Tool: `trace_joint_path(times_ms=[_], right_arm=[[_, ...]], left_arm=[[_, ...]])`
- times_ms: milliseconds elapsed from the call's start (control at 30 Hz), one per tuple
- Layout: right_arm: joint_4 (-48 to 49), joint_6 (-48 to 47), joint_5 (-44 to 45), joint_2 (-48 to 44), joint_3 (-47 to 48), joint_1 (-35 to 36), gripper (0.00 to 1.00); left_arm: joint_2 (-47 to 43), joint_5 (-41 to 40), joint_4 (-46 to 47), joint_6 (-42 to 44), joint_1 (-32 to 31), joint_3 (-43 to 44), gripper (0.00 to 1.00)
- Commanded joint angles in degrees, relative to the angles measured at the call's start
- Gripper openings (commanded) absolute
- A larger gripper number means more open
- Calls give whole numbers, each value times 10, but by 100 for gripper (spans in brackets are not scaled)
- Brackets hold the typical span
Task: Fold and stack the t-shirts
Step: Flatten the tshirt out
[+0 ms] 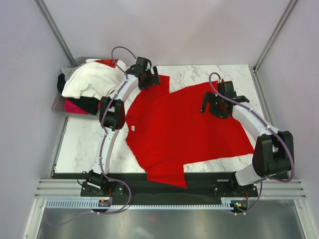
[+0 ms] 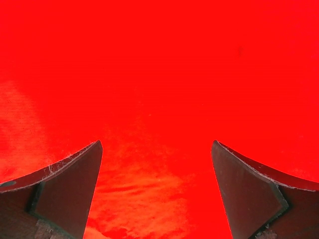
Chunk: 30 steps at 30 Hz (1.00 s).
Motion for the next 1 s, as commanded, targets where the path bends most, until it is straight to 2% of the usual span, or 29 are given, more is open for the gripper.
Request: trace_joint_path(times_ms=[0, 67, 200, 267, 300, 367, 433, 467, 500, 567, 600, 633, 667, 700, 767, 800, 967], right_arm=[[-4, -2, -19, -43, -9, -1, 98], [-6, 0, -22, -50, -15, -2, 98], [-7, -3, -21, -56, -31, -2, 98], [-2, 0, -19, -56, -38, -1, 98], [8, 3, -25, -55, -45, -2, 98], [21, 12, -41, -56, -52, -2, 98], [27, 24, -42, -55, -53, -1, 98], [27, 27, -42, -55, -52, 0, 98], [26, 29, -39, -58, -52, 0, 98], [26, 35, -31, -64, -54, 0, 98], [20, 36, -23, -66, -58, -1, 98], [16, 36, -20, -68, -60, 0, 98], [10, 38, -14, -69, -64, 0, 98], [2, 41, -7, -74, -75, -1, 98], [3, 46, 4, -80, -95, 0, 98], [4, 51, 6, -81, -109, 0, 98], [15, 50, -4, -65, -124, 0, 98]], left_arm=[[67, 34, -16, -10, 39, 95, 95], [107, 48, -3, -20, 47, 134, 96], [128, 77, 138, -37, 71, 150, 100], [131, 98, 166, -47, 76, 173, 100], [121, 105, 170, -47, 76, 201, 100], [68, 121, 176, -36, 69, 191, 100], [-53, 121, 179, 1, 49, 135, 100], [-98, 110, 178, 14, 41, 105, 100], [-194, 103, 178, 24, 27, 33, 100], [-277, 81, 167, 46, 12, -47, 100], [-322, 69, 155, 49, -1, -130, 100], [-392, 57, 144, 48, -7, -176, 100], [-430, 41, 129, 44, -11, -224, 100], [-462, 36, 121, 34, -17, -322, 100], [-543, 50, 113, 12, -18, -420, 100], [-564, 53, 113, 5, -25, -511, 100], [-684, 28, 131, -7, -68, -759, 100]])
